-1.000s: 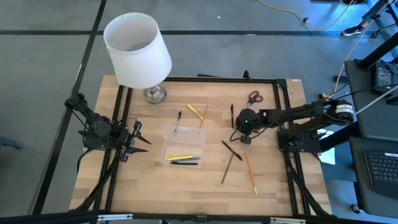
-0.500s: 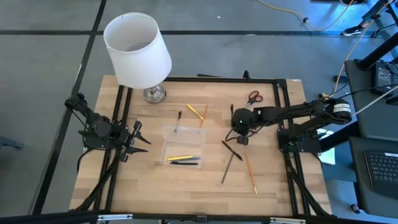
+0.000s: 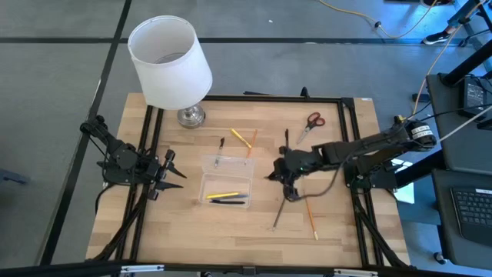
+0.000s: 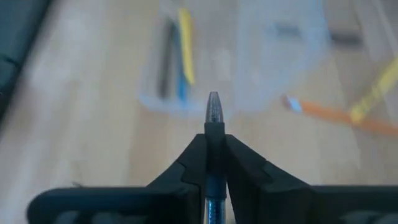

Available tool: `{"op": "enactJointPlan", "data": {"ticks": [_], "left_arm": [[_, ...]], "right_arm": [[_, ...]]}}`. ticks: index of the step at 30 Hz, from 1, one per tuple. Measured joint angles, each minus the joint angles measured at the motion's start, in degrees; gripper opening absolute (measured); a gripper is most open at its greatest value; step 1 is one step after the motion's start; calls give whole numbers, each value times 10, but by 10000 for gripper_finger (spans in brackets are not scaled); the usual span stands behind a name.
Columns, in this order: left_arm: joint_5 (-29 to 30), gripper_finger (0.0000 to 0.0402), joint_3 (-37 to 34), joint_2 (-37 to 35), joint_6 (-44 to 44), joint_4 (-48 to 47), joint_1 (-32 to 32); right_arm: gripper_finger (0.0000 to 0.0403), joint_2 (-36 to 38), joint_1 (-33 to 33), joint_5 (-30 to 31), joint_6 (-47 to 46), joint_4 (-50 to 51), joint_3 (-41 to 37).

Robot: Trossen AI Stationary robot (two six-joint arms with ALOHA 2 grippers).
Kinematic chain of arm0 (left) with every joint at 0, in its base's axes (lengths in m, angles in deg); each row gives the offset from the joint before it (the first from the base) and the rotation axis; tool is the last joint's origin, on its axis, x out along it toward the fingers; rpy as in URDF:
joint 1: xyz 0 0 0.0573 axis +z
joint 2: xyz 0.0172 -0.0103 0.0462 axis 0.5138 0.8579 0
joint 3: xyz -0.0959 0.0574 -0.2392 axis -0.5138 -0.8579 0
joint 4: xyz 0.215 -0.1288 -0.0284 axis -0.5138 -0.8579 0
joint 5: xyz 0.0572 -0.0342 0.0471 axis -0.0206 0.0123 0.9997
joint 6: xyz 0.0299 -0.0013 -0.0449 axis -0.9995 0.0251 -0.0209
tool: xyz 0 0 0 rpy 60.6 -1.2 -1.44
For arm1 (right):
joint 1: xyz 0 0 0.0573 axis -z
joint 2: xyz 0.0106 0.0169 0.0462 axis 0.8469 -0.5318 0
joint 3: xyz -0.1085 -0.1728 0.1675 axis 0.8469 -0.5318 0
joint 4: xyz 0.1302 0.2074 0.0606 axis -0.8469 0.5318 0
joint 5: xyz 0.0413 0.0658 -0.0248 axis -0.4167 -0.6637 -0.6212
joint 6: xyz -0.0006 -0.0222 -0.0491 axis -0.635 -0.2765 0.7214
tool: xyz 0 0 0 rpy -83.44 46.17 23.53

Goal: Pick & place school supplies into a supply box
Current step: Put the right transparent pen into the transparent supply box

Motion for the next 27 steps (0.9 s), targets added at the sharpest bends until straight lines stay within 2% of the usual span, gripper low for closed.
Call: {"op": "enactJointPlan", "data": {"ticks": [4,7,10,17,22,27], "left_arm": [[0,151,0,0,0,0,0],[0,153,0,0,0,0,0],[0,155,0,0,0,0,0],[0,151,0,0,0,0,0],[0,152,0,0,0,0,0],[-1,155,0,0,0,0,0]], "right_arm": [[48,-2,-36,6,1,-97,-1],[48,-16,-54,43,3,-169,-2],[48,-44,-59,64,6,-244,-2],[48,-137,-53,62,41,-394,1],[48,-213,-52,62,68,-401,69],[48,-294,-51,62,108,-307,176]]}}
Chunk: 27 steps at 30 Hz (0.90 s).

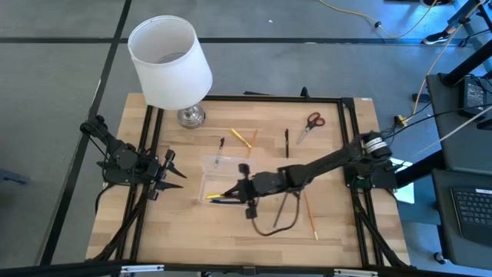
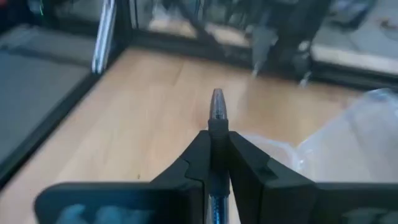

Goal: Pick & place school supplies into a supply box
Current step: Put the right transparent pen into the transparent supply box

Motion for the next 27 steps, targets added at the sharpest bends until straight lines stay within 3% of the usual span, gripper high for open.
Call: {"op": "enactJointPlan", "data": {"ticks": [6,10,27], "left_arm": [[0,151,0,0,0,0,0],[0,151,0,0,0,0,0],[-1,152,0,0,5,0,0]], "right_arm": [[48,-83,1,59,3,132,102],[48,-124,1,80,3,167,139],[49,-166,5,77,-3,196,154]]}}
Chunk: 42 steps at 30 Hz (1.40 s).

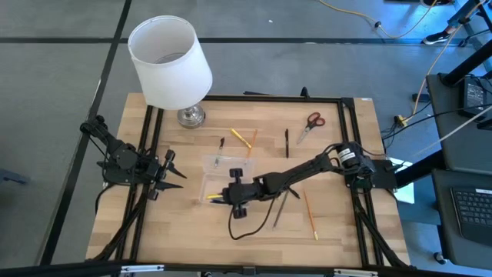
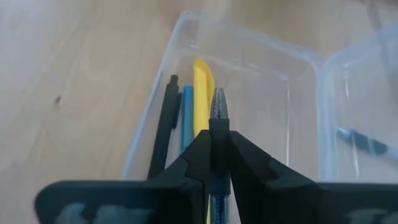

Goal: Pick & place school supplies into a supply box
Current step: Put the right transparent pen into the transparent supply box, then put the transparent pen into the transparent supply box

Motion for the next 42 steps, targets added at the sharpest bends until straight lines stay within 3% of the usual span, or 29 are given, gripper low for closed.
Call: {"op": "enactJointPlan", "data": {"ticks": [14,22,42], "left_arm": [[0,151,0,0,0,0,0],[0,155,0,0,0,0,0],[0,153,0,0,15,1,0]], "right_arm": [[66,-4,0,-11,-10,41,0],[70,-4,0,-84,6,43,0],[71,27,-22,-38,34,50,0]]}}
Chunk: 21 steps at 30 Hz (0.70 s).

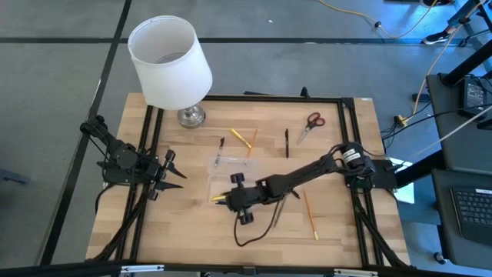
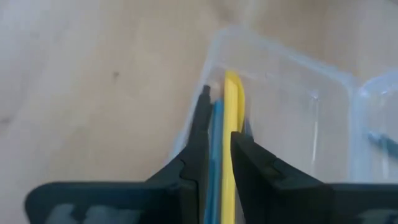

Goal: Pick & place school supplies into a supply box
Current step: Put the transparent pen into the transparent supply box

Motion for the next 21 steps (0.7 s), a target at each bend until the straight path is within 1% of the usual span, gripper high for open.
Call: {"op": "enactJointPlan", "data": {"ticks": [3,6,8,10,12,15,18,21], "left_arm": [[0,151,0,0,14,0,0],[-1,152,0,0,58,5,0],[-1,153,0,0,81,17,0],[1,154,0,0,92,25,0],[8,154,0,0,100,44,0],[50,152,0,0,105,64,0],[119,150,0,2,103,102,0],[178,150,0,9,64,160,0]], "right_arm": [[71,26,-9,-1,0,28,0],[71,67,-19,-12,-4,110,0],[71,98,-26,-25,-30,164,-3],[71,129,-33,-34,-50,183,-24],[71,163,-41,-36,-74,187,-62],[72,223,-53,-24,-107,164,-131],[72,280,-65,19,-141,122,-201],[72,323,-72,61,-167,73,-263]]}}
